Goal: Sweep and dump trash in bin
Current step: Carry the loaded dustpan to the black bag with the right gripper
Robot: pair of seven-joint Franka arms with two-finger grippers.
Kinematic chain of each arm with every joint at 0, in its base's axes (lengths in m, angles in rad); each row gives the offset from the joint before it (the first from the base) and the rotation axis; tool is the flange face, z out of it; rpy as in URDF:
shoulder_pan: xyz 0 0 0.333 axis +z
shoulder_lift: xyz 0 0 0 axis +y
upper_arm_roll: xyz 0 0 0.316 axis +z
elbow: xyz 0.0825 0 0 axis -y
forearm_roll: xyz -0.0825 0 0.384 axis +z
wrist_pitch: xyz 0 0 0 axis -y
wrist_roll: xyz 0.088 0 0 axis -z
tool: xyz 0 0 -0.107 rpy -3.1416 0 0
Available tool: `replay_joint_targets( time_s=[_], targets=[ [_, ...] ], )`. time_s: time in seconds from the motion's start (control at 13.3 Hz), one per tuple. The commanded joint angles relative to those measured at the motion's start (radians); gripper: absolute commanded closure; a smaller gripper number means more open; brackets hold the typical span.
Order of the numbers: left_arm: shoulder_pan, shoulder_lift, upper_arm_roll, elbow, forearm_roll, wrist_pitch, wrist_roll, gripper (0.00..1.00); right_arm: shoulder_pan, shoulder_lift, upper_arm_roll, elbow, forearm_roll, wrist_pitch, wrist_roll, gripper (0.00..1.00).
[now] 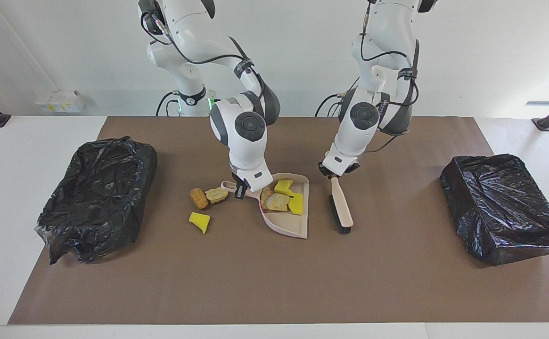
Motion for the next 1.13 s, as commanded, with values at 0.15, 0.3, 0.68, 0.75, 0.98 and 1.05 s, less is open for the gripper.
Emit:
replay_joint_targets(
  time_s=[0.15, 0.3, 0.68, 0.75, 0.98, 1.05],
  targets=[
    [0.013, -0.023, -0.007, 0.02, 0.009, -0.04, -0.015, 1.0, -0.164, -0.101, 0.01, 0.025, 0.04, -0.081, -0.092, 1.0],
    [-0.001, -0.041, -0.009, 0.004, 0.009, -0.071, -0.033, 1.0, -0.247, -0.135, 0.009, 0.032, 0.04, -0.115, -0.148, 1.0],
    [-0.079, -0.15, -0.012, -0.109, 0.007, -0.018, -0.061, 1.0, -0.526, -0.16, 0.001, 0.074, 0.063, -0.239, -0.477, 1.0],
    [-0.123, -0.176, -0.013, -0.158, 0.007, 0.027, -0.096, 1.0, -0.586, -0.161, -0.002, 0.074, 0.055, -0.257, -0.517, 1.0],
    [-0.295, -0.314, -0.013, -0.377, 0.006, 0.197, -0.214, 1.0, -0.713, -0.173, -0.002, 0.072, -0.06, -0.257, -0.644, 1.0],
    [-0.327, -0.339, -0.016, -0.41, 0.006, 0.205, -0.241, 1.0, -0.747, -0.179, -0.002, 0.069, -0.097, -0.245, -0.68, 1.0]
  ],
)
